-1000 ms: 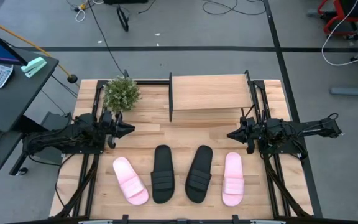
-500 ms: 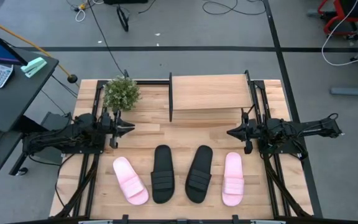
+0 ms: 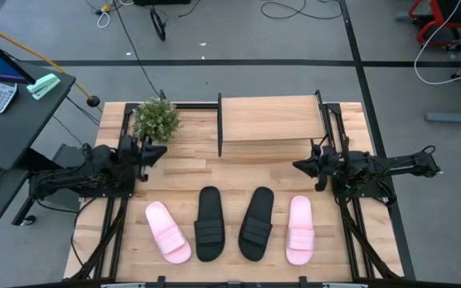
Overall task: Pick and place slides into the shelf
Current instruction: Put the right pink slipper on the shelf
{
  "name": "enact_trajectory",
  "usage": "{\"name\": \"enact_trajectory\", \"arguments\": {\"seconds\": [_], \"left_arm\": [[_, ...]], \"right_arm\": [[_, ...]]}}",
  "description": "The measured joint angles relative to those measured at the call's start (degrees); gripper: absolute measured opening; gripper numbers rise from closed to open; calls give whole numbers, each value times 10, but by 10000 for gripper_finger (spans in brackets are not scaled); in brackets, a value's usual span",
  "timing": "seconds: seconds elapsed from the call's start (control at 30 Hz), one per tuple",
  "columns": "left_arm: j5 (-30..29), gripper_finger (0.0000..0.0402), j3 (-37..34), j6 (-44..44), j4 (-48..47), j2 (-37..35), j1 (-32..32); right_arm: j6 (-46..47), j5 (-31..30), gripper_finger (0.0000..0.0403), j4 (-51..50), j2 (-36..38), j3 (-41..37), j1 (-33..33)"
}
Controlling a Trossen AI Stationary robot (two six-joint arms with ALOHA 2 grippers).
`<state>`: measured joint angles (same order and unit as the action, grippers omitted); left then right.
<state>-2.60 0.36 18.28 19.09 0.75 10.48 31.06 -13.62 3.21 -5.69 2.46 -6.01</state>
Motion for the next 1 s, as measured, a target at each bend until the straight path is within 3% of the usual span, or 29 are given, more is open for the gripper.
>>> {"name": "enact_trajectory", "arguments": {"seconds": [0.27,0.57,0.77,1.0], "left_arm": [[-11,22,45,34,7,30,0],[-12,59,178,36,-52,207,0],[43,94,279,36,-148,334,0],[115,124,361,67,-216,435,-20]], "right_arm": [[-1,-76,12,62,-1,9,0],[-70,-79,12,57,-78,112,0],[29,-68,12,-51,-169,230,0],[53,17,21,-187,-266,354,0]]}}
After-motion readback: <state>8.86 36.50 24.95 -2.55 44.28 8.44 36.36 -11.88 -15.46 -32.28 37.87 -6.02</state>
